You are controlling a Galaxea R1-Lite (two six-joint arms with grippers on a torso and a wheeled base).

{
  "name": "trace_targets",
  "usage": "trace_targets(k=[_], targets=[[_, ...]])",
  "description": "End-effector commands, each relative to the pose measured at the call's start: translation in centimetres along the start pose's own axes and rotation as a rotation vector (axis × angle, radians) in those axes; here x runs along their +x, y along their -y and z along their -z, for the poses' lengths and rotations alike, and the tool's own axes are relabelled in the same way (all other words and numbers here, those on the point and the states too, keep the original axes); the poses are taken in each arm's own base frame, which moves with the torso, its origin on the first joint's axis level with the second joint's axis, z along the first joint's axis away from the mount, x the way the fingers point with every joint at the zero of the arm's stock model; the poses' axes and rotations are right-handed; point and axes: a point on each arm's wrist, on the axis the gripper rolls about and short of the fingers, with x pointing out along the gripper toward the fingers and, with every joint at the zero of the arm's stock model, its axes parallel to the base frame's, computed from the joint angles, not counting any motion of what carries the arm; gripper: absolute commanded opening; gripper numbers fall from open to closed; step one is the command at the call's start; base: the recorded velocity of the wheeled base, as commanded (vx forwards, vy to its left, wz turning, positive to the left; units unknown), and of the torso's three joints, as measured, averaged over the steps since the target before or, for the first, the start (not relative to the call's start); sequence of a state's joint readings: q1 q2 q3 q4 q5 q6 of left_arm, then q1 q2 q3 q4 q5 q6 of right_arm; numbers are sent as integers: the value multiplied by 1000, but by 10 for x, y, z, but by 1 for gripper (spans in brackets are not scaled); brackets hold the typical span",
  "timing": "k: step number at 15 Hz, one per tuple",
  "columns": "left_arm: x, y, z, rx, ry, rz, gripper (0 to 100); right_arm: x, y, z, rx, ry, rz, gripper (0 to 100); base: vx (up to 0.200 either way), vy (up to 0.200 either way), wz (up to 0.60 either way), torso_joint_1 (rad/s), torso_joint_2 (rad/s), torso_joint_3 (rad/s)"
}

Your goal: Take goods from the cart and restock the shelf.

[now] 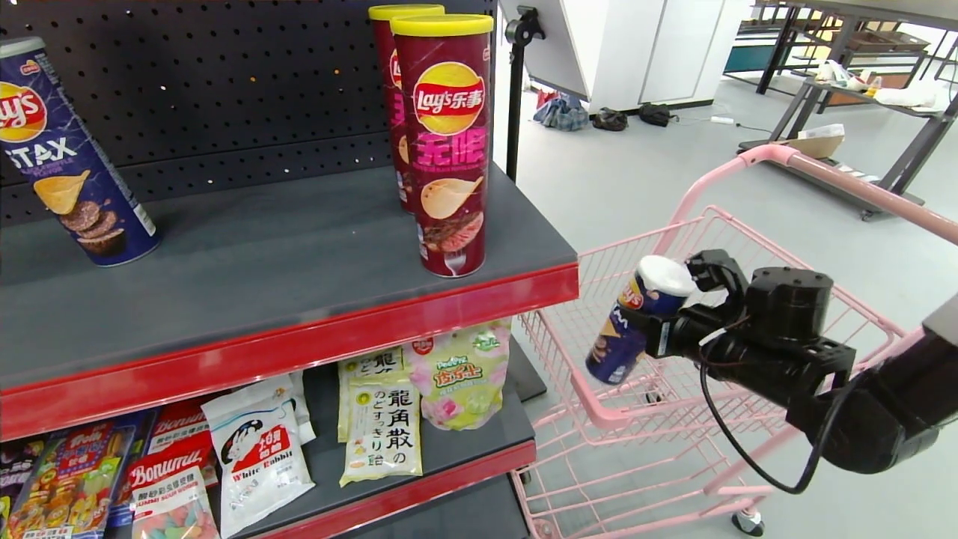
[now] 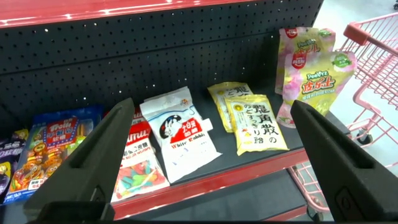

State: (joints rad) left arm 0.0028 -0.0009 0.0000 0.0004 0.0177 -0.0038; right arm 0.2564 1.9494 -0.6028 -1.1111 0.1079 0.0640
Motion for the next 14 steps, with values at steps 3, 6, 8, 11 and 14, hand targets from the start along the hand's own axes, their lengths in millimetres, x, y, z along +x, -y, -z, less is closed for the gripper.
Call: trace_targets(k=[3,6,8,11,14], targets=[[0,0,0,-1,-2,-1,100,-69,-7,-100,-66,203,70,0,0,0,0,0,0,0],[0,0,0,-1,0,-1,100,-161,-20,-123,-84,98,138,0,0,0,0,0,0,0],[0,0,0,-1,-2,-1,100,-202,-25,-115,-92,60,137,0,0,0,0,0,0,0],[0,0,0,-1,-2,0,100,-290,-32,-65,-107,18,155,0,0,0,0,0,0,0],[0,0,0,-1,-2,0,100,-314,-31,-37,-109,5,211,0,0,0,0,0,0,0]])
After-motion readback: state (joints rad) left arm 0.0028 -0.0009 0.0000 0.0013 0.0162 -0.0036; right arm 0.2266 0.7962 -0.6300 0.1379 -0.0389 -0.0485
